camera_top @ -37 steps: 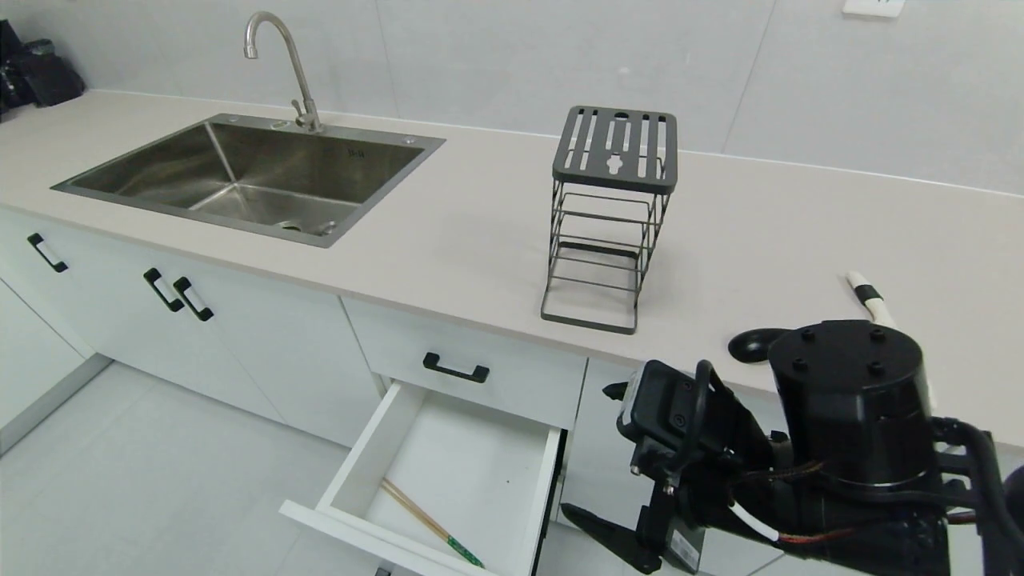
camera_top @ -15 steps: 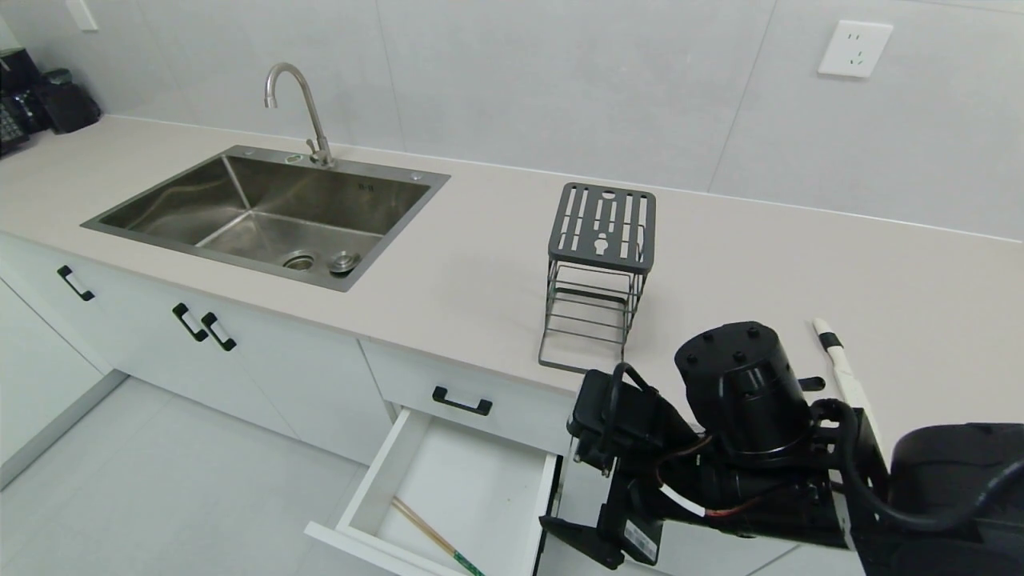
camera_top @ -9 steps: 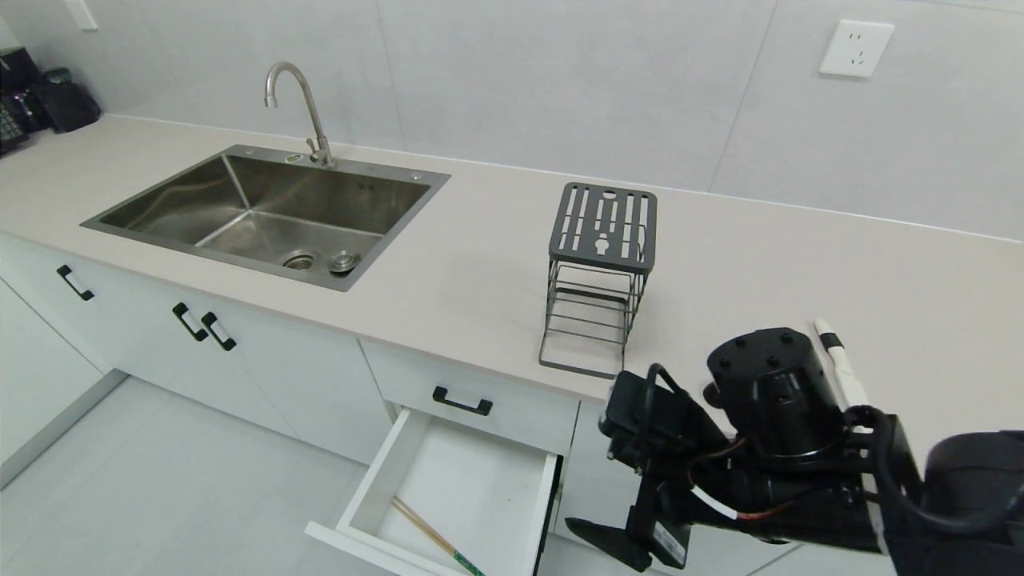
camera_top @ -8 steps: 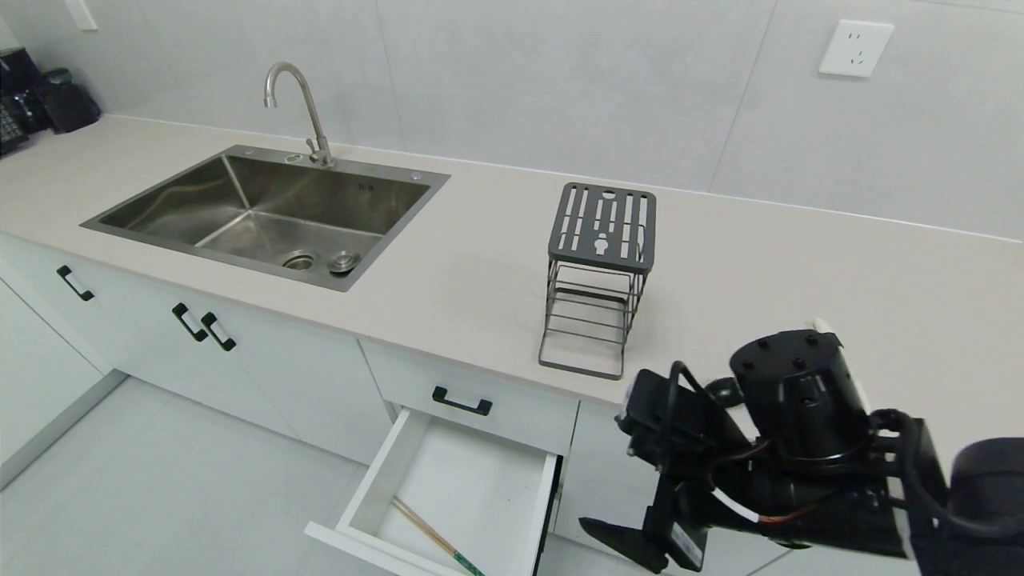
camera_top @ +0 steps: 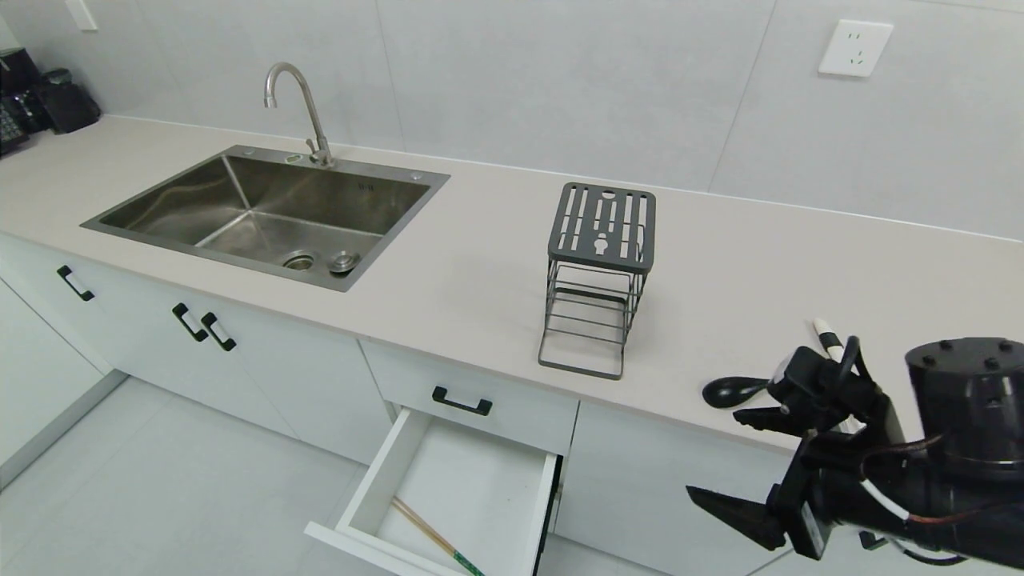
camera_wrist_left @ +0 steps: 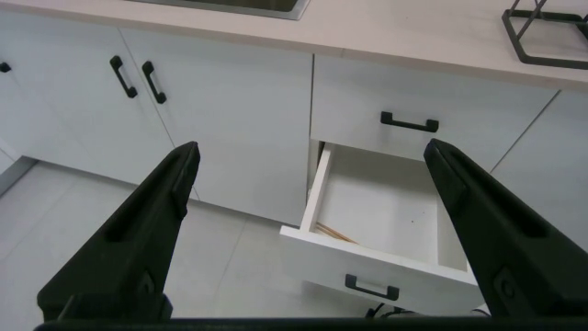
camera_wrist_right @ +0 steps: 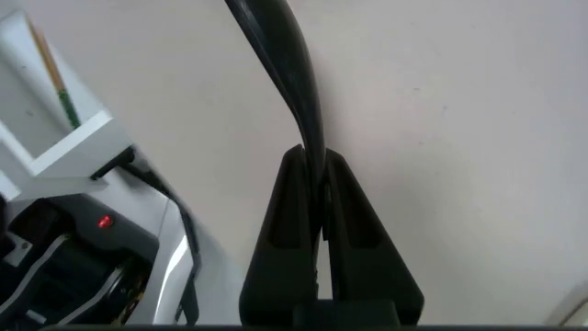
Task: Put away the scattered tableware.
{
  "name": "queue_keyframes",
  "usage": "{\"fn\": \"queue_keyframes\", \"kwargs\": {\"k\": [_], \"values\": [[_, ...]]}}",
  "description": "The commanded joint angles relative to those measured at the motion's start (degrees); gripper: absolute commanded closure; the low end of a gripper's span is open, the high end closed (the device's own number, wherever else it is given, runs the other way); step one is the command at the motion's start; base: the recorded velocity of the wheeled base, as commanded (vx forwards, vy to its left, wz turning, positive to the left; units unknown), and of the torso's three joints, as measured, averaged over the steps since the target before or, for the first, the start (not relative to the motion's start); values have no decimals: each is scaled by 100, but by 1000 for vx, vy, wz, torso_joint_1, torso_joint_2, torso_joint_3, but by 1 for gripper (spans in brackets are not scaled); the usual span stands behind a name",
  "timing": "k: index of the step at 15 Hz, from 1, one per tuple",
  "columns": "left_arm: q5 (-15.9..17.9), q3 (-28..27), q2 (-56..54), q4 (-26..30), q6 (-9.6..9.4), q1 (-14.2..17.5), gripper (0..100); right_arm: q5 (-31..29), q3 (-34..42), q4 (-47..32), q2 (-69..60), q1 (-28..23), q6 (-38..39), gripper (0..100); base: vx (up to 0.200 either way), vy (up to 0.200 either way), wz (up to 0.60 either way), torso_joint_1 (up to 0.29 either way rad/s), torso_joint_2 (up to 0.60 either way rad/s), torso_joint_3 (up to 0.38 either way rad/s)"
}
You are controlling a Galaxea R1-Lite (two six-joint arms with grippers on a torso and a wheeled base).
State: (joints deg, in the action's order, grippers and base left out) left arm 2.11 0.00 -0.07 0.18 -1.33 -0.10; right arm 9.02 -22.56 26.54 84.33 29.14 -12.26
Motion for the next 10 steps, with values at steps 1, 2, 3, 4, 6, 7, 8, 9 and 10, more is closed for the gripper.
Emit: {"fn": "queue_keyframes", "kwargs": {"k": [1, 2, 3, 4, 6, 7, 8, 9, 10], "values": [[0, 0, 7, -1, 1, 1, 0, -102, -2, 0, -119, -417, -4, 0, 0, 0, 0, 0, 0, 0], [0, 0, 7, -1, 1, 1, 0, -155, -2, 0, -110, -470, -4, 0, 0, 0, 0, 0, 0, 0], [0, 0, 7, -1, 1, 1, 0, -199, 15, 0, 13, -584, -4, 0, 0, 0, 0, 0, 0, 0], [0, 0, 7, -1, 1, 1, 0, -208, 6, -17, 48, -681, -13, 0, 0, 0, 0, 0, 0, 0], [0, 0, 7, -1, 1, 1, 0, -199, -2, -44, 162, -962, -22, 0, 0, 0, 0, 0, 0, 0], [0, 0, 7, -1, 1, 1, 0, -208, 24, -52, 189, -1050, -22, 0, 0, 0, 0, 0, 0, 0], [0, 0, 7, -1, 1, 1, 0, -217, 50, -87, 180, -1068, -22, 0, 0, 0, 0, 0, 0, 0], [0, 0, 7, -1, 1, 1, 0, -225, 50, -105, 180, -1112, -22, 0, 0, 0, 0, 0, 0, 0], [0, 0, 7, -1, 1, 1, 0, -243, 42, -105, 189, -1191, -22, 0, 0, 0, 0, 0, 0, 0]]}}
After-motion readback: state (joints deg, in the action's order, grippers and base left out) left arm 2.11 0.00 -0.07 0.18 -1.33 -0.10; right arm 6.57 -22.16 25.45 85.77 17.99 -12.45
